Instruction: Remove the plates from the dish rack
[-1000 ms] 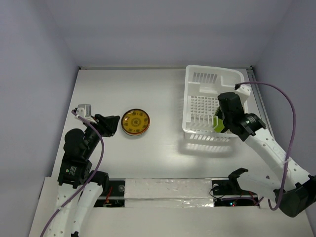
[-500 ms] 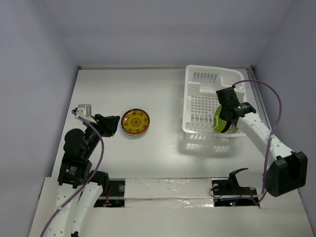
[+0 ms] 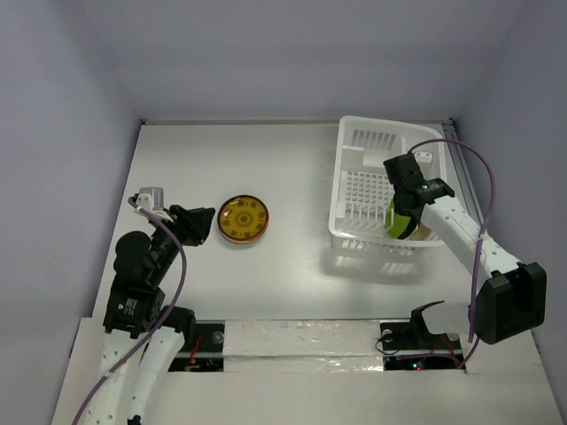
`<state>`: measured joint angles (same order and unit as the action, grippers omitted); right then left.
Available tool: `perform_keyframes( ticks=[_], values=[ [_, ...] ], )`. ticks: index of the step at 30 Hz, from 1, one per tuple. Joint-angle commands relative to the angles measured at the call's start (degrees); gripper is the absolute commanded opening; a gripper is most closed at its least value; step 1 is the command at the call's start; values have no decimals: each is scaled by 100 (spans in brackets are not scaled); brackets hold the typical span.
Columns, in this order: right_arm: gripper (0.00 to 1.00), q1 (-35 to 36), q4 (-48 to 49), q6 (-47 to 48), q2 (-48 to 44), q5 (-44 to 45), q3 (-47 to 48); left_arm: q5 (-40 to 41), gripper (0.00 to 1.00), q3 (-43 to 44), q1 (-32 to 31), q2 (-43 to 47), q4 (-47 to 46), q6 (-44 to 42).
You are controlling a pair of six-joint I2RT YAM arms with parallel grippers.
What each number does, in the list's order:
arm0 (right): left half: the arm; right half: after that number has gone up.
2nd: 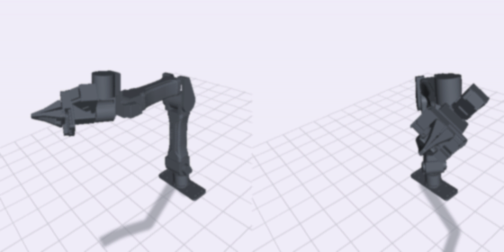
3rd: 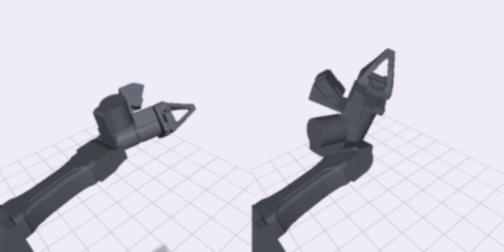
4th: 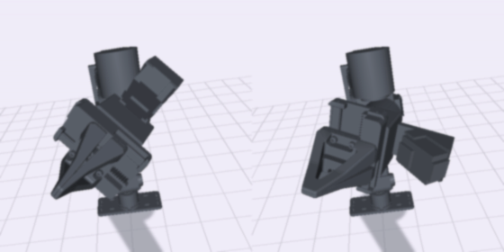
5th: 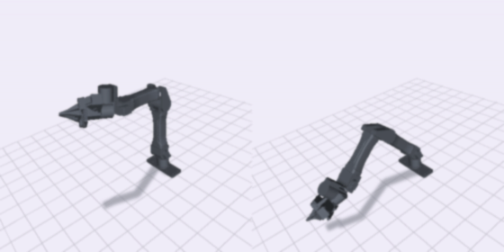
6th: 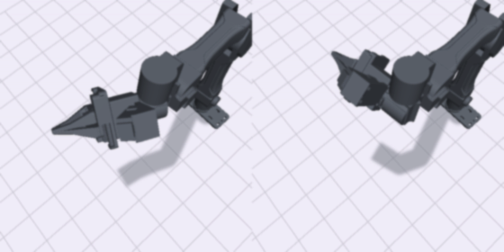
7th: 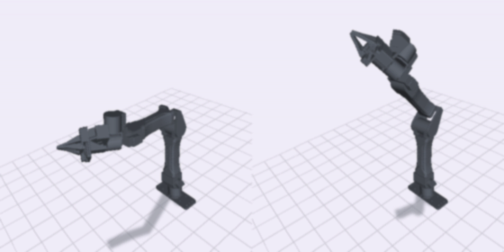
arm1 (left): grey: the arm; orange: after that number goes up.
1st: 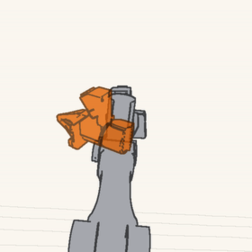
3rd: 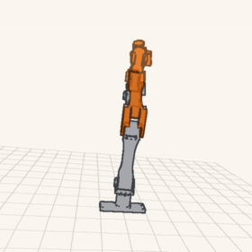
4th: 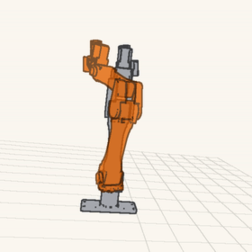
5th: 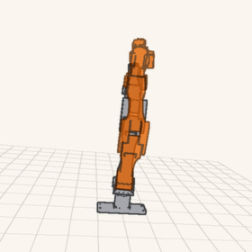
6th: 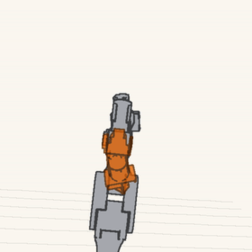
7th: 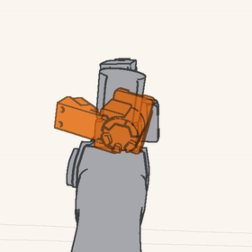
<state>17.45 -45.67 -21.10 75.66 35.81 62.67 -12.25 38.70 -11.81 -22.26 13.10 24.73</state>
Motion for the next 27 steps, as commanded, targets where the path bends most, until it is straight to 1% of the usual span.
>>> perform_keyframes(
  ticks=[1, 6, 11, 13, 16, 17, 18, 19, 20, 22, 23, 25, 26, 27],
  values=[
    [0, 320, -301, 54, -253, 452, 508, -58, 28, 33, 30, 55, -264, 14],
    [0, 557, -671, -8, -95, 1085, 834, -58, 28, 24, 30, 38, -256, 5],
    [0, 768, -908, -236, -183, 1656, 1211, -58, 28, 24, 30, 29, -273, 14],
    [0, 926, -944, -298, -445, 1692, 1413, -67, 28, 24, 30, 29, -273, 5],
    [0, 1093, -733, -131, -718, 1403, 1791, -76, 28, 15, 30, 11, -273, 5],
    [0, 1094, -620, -122, -858, 1106, 1949, -76, 28, 15, 30, 11, -273, 14],
    [0, 1259, -497, -122, -947, 947, 1985, -67, 28, 15, 30, 11, -282, 5],
    [0, 1339, -78, -53, -1043, 762, 1959, -67, 28, 15, 82, 11, -282, 14],
    [0, 1409, 187, -52, -1192, 247, 1837, -67, 28, 15, 83, 3, -273, 5],
    [0, 1620, 715, -113, -1273, -361, 1635, -76, 28, 15, 83, 2, -291, 5],
    [0, 1691, 1300, -253, -1255, -1052, 1512, -76, 28, 15, 83, -6, -291, 14],
    [0, 1866, 1970, -438, -1177, -1872, 1082, -58, 28, 15, 83, -15, -273, 5],
    [0, 1937, 2662, -656, -1107, -2572, 950, -49, 28, 15, 83, -15, -282, 23],
    [0, 2016, 2947, -763, -836, -2805, 844, -49, 28, 15, 83, -24, -273, 14]
  ],
)
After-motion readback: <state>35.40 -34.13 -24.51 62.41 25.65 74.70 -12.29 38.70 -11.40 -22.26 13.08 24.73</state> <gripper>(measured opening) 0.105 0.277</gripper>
